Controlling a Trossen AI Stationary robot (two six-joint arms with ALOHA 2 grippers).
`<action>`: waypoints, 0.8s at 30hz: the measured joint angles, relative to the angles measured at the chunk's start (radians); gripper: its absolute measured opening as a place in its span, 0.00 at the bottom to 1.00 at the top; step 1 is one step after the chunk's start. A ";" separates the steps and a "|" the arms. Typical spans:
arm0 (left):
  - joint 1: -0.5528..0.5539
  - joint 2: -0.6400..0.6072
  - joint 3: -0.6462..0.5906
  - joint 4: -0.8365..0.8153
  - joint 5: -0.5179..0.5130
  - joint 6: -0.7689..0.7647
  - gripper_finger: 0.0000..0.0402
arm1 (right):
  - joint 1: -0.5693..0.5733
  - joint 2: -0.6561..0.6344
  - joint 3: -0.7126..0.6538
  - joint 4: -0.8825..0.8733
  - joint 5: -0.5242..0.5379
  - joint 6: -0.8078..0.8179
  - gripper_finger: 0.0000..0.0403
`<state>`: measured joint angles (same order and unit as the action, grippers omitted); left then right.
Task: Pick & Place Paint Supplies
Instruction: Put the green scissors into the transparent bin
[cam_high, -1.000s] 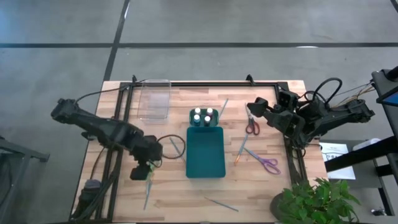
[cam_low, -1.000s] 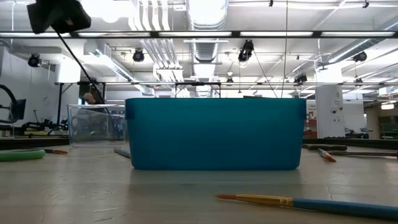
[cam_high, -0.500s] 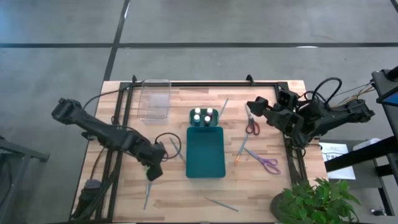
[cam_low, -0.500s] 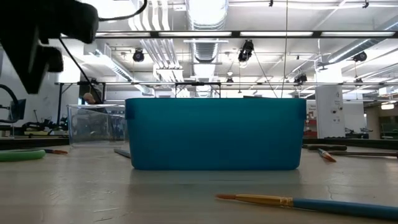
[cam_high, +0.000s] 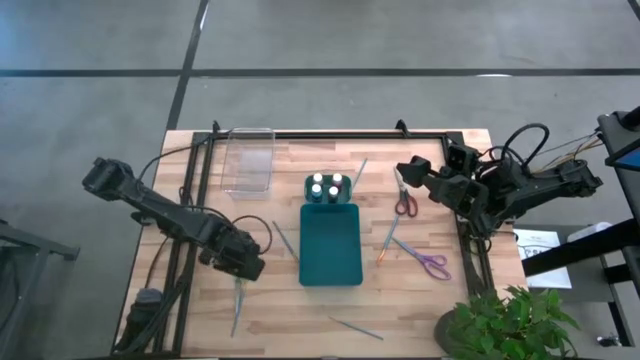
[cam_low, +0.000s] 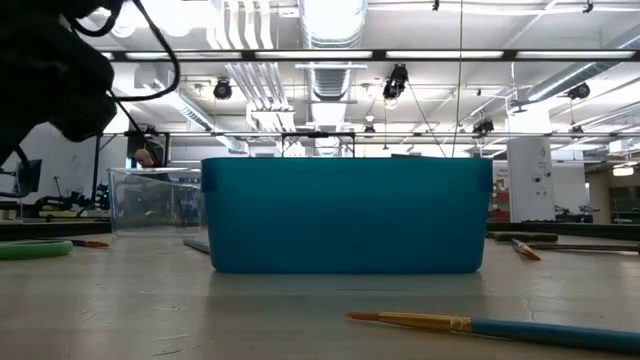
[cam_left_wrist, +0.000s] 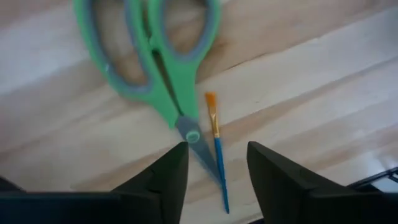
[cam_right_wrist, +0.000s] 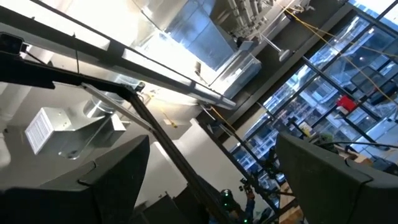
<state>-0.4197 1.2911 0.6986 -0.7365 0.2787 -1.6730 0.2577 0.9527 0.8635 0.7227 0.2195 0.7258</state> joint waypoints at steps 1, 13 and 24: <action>-0.007 0.000 0.000 0.001 0.002 -0.021 0.40 | 0.000 0.000 0.000 -0.001 0.000 0.000 0.85; -0.015 0.000 0.011 0.030 -0.130 -0.018 0.31 | 0.007 0.000 0.000 -0.001 -0.019 0.002 0.85; 0.118 0.015 -0.040 0.062 -0.121 0.157 0.31 | 0.007 0.000 0.000 -0.001 -0.019 0.009 0.85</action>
<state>-0.3017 1.3060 0.6590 -0.6741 0.1578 -1.5161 0.2646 0.9527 0.8635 0.7221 0.2008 0.7343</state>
